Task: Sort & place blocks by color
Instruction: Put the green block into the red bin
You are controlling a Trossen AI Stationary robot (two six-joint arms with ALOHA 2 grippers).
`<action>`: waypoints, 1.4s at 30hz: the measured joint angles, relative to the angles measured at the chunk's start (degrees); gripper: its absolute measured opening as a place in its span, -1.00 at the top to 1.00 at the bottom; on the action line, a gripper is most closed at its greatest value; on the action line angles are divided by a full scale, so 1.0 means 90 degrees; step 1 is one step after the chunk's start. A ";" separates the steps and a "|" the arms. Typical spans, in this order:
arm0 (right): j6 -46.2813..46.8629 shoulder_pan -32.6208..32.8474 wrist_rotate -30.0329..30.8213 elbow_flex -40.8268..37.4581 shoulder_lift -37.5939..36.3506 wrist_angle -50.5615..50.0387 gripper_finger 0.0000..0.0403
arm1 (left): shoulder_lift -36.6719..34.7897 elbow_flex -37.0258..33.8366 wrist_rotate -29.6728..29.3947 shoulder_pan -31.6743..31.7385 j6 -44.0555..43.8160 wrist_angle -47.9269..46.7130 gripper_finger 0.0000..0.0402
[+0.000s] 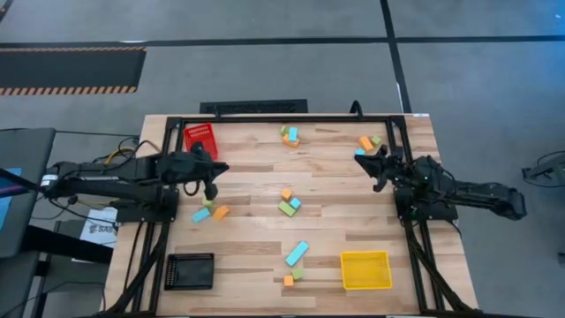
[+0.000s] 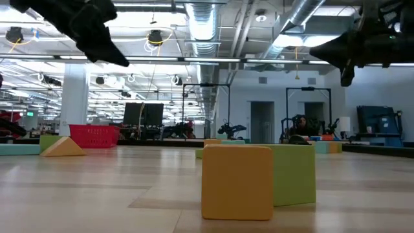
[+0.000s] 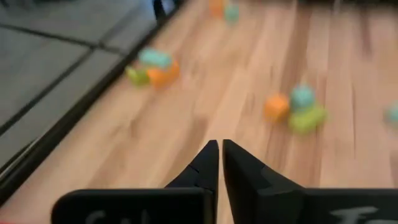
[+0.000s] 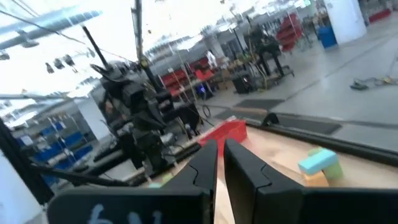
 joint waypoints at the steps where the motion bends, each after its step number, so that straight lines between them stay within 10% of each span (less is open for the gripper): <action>1: -0.0001 0.0076 0.0055 0.0089 0.0169 -0.0003 0.72 | 0.0177 0.0189 0.0067 0.0023 0.0096 -0.0372 0.89; 9: -0.0271 0.0692 0.0452 0.0969 0.1646 0.0031 0.62 | 0.1458 0.1111 0.0804 -0.0097 0.0108 -0.3273 0.23; 18: -0.0683 0.0788 0.0160 0.1974 0.3304 -0.0414 0.27 | 0.2544 0.1124 0.1486 -0.0114 0.0380 -0.3927 -0.46; 28: -0.1342 0.0788 -0.0255 0.3004 0.4968 -0.0406 -0.22 | 0.3981 0.1124 0.1724 -0.0189 0.0961 -0.3866 -0.46; 42: -0.1667 0.0750 -0.0703 0.3308 0.5635 -0.0414 -0.24 | 0.5267 0.1153 0.1830 -0.0180 0.1054 -0.3660 -0.18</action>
